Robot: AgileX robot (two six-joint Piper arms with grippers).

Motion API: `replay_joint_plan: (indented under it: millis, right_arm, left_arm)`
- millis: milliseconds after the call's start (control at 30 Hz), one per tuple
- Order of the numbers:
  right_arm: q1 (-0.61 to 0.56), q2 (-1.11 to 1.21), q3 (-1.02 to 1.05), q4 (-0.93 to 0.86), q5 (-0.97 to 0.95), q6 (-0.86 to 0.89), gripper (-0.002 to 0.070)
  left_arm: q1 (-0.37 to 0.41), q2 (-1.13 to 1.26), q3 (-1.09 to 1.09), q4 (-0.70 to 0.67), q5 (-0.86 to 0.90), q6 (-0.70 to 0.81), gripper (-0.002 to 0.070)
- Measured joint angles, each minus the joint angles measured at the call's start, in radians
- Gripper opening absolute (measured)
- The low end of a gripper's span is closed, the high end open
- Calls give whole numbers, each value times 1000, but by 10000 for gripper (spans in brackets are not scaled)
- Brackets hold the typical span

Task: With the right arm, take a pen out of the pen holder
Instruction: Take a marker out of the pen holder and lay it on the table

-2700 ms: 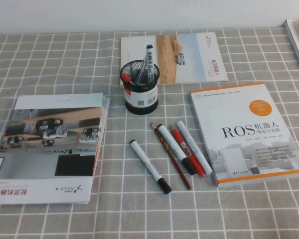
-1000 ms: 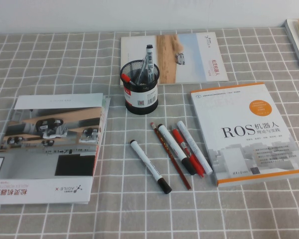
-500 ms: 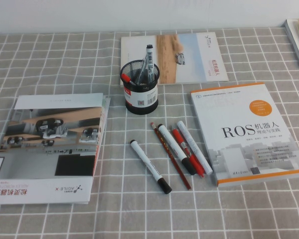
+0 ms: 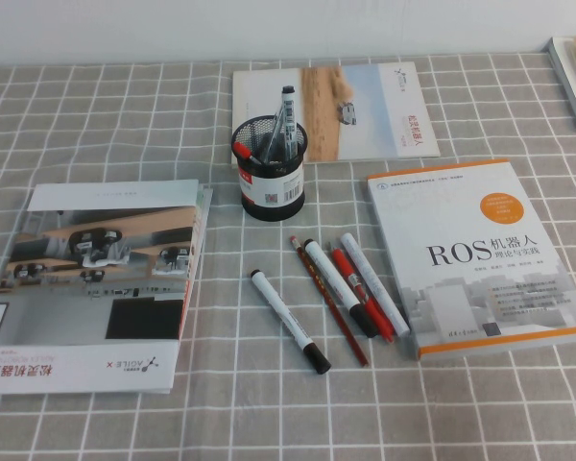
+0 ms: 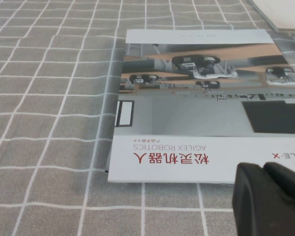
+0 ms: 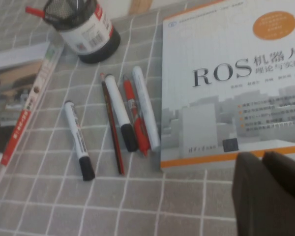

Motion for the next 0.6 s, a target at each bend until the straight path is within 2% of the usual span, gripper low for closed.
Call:
replay_joint_plan:
  millis: [267, 367, 600]
  right_arm:
    - [2, 156, -113, -2, 20, -99, -12]
    - [35, 226, -158, -19, -5, -101, -12]
    - [291, 427, -273, -40, -181, -103, -12]
  left_arm:
    - [0, 0, 0, 0, 0, 0, -5]
    - [0, 0, 0, 0, 0, 0, -5]
    - [0, 0, 0, 0, 0, 0, -5]
